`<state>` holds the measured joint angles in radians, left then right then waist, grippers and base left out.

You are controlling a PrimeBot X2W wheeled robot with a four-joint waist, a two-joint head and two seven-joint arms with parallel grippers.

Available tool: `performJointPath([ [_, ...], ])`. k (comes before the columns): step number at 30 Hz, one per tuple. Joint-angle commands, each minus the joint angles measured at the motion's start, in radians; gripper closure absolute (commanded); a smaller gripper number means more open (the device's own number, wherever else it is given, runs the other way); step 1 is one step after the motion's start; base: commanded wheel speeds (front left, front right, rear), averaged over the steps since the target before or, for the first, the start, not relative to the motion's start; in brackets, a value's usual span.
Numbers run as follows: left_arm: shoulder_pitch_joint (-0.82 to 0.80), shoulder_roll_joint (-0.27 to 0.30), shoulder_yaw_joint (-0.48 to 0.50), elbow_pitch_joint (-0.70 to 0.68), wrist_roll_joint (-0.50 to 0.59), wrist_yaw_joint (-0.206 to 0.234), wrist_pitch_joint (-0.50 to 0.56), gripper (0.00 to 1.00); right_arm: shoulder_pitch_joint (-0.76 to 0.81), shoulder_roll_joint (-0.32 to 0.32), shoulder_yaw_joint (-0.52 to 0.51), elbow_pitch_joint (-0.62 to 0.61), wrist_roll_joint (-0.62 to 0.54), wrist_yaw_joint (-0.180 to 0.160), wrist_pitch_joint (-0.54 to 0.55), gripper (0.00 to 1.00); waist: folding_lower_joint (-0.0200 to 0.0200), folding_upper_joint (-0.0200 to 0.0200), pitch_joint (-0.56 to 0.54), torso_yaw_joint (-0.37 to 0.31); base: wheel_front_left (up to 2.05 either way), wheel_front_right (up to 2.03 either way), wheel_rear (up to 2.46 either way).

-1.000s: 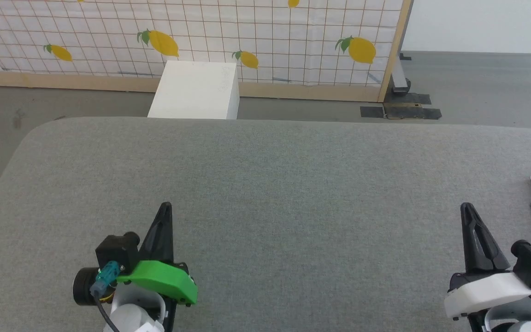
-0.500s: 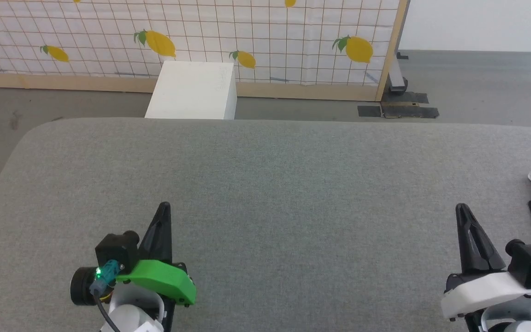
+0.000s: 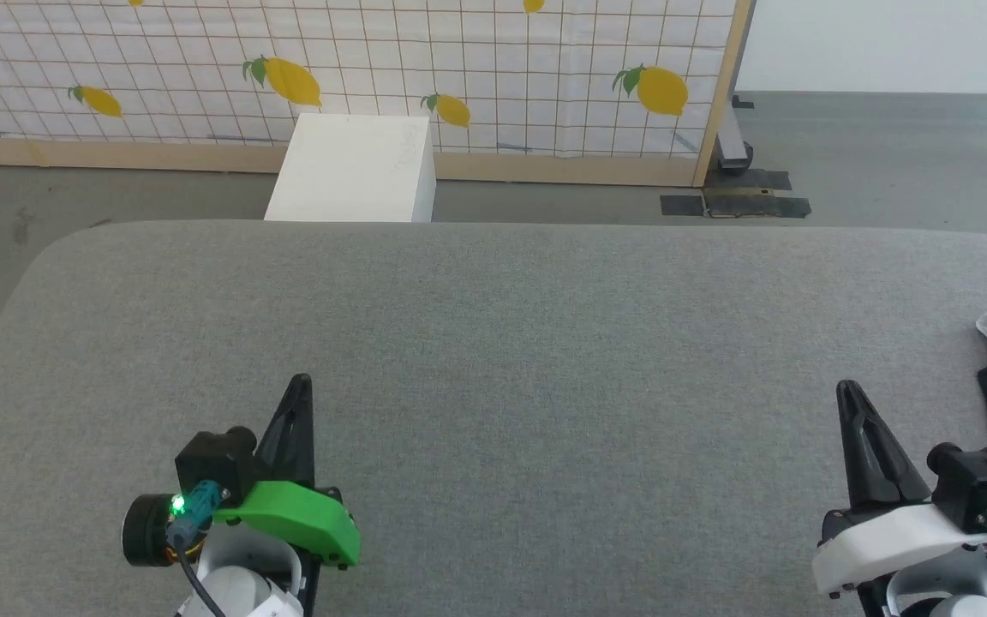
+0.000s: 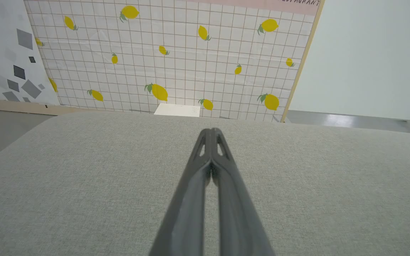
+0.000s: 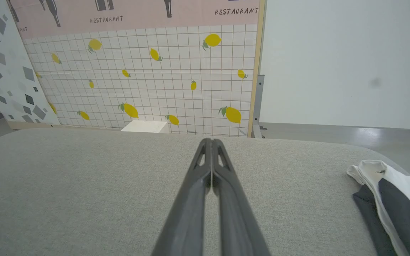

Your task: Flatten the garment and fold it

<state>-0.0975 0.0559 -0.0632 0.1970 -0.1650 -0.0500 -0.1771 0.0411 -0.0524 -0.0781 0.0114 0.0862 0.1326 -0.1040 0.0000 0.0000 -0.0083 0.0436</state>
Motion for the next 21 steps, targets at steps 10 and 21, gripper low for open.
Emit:
performJointPath([
  [10, 0.026, -0.002, 0.011, -0.03, 0.029, 0.014, 0.024, 1.0, -0.016, 0.001, 0.012, -0.004, -0.017, -0.001, 0.017, 1.0, 0.0, 0.0, 0.001, -0.005, 0.0, 0.0, 0.0],
  [21, 0.037, -0.003, 0.019, -0.054, 0.049, 0.019, 0.047, 1.0, -0.019, 0.001, 0.022, -0.005, -0.027, -0.001, 0.029, 1.0, 0.0, 0.0, 0.002, -0.011, 0.0, 0.0, 0.0],
])
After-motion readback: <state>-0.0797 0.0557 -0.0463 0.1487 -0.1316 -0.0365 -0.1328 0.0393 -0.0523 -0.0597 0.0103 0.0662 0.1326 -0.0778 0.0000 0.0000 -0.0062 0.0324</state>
